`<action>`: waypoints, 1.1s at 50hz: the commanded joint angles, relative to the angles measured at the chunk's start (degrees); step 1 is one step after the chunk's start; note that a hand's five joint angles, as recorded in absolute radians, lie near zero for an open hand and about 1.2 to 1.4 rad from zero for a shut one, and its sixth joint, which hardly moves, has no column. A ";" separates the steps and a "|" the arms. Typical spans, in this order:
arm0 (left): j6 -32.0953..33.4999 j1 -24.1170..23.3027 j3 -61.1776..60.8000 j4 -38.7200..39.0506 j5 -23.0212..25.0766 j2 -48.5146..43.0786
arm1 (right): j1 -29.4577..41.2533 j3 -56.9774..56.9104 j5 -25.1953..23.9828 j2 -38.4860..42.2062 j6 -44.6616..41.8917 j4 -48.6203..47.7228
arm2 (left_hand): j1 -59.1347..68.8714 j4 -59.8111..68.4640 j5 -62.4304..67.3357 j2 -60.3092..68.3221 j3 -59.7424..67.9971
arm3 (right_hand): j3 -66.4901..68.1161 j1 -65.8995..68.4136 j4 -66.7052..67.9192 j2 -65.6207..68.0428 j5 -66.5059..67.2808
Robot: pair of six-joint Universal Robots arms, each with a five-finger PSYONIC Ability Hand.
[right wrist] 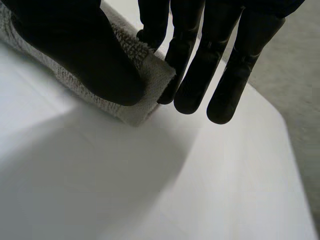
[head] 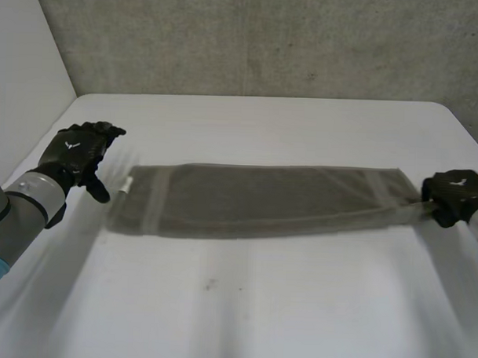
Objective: Fold the towel.
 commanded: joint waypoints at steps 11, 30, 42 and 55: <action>-0.52 0.39 -2.61 -0.31 -0.17 4.94 | -1.05 -13.59 -0.63 -3.60 0.58 10.23 | -0.17 0.32 -1.72 0.52 0.39 | 10.53 0.79 10.40 10.72 10.97; -0.61 0.65 -5.69 -0.05 -0.17 8.01 | 46.18 -38.56 2.97 17.73 22.29 1.46 | -0.17 0.32 -1.72 0.52 0.39 | 10.53 0.79 10.40 10.72 10.97; -0.61 0.65 -5.95 -0.05 -0.17 7.93 | 54.55 -45.25 3.24 28.48 23.62 2.67 | -0.17 0.32 -1.72 0.52 0.39 | 7.40 -2.35 7.26 7.59 7.84; -0.69 -0.67 -5.42 1.01 -0.17 7.93 | 46.29 -26.62 2.98 8.00 23.88 7.15 | -0.17 0.32 -1.72 0.52 0.39 | -59.47 -69.21 -59.60 -59.28 -59.03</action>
